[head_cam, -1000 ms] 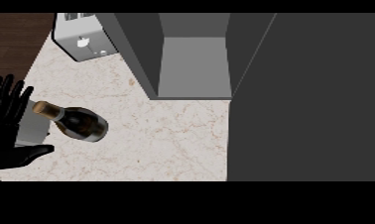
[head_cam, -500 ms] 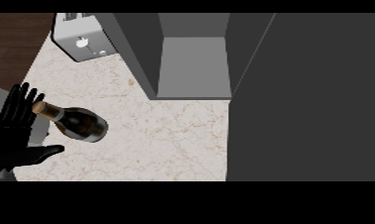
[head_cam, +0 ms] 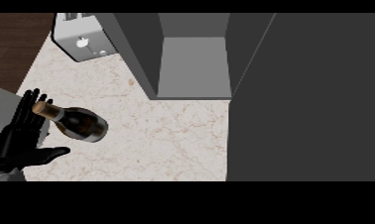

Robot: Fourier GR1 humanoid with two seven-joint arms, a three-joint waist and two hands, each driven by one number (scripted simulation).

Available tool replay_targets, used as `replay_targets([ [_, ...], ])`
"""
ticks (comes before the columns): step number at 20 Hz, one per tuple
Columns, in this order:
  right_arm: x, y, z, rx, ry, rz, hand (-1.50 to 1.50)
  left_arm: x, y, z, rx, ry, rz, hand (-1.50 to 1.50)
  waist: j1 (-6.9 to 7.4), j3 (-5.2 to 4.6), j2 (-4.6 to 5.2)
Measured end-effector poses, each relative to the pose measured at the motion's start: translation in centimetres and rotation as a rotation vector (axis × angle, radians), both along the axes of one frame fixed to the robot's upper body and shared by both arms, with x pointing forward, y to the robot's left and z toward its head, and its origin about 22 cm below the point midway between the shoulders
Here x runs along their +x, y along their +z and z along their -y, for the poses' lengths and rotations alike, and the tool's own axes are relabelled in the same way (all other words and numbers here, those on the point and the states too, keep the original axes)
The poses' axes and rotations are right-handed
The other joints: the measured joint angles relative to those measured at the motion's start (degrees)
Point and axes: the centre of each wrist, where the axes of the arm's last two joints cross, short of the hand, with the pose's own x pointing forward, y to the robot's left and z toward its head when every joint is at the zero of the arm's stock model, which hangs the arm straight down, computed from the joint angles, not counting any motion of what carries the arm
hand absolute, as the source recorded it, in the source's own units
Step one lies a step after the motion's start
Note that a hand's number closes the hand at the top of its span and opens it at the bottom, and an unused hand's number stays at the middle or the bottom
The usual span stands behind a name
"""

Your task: Pick up the wine, place it into the cabinet and close the cabinet

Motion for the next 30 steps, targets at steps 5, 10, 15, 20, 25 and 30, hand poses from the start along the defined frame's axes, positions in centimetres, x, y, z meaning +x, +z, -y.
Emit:
replay_targets([
  [5,0.4,-0.1,0.1,-0.004,-0.003,0.005,-1.5,0.6,-2.1,0.1,-0.009,-0.01,-0.018,-1.5,-0.07,0.0,0.04],
  [10,0.4,0.0,-0.2,-0.015,-0.008,0.007,-1.5,0.9,-3.9,0.3,-0.007,-0.022,-0.031,-1.5,-0.14,-0.02,0.05],
  [15,0.1,0.2,-0.4,-0.024,0.0,0.006,-1.5,1.3,-5.7,0.7,-0.015,-0.03,-0.046,-1.5,-0.28,-0.03,0.08],
  [20,0.2,-0.3,0.1,-0.027,-0.006,0.009,-1.5,1.7,-6.6,0.9,-0.016,-0.017,-0.068,-1.5,-0.38,-0.05,0.13],
  [25,0.4,0.2,0.2,-0.027,-0.006,0.016,-1.5,1.3,-7.7,1.7,-0.051,-0.003,-0.082,-1.5,-0.46,-0.07,0.19],
  [30,0.5,0.2,0.4,-0.019,-0.008,0.023,-1.5,1.2,-8.2,2.2,-0.111,-0.007,-0.093,-1.5,-0.56,-0.1,0.23],
])
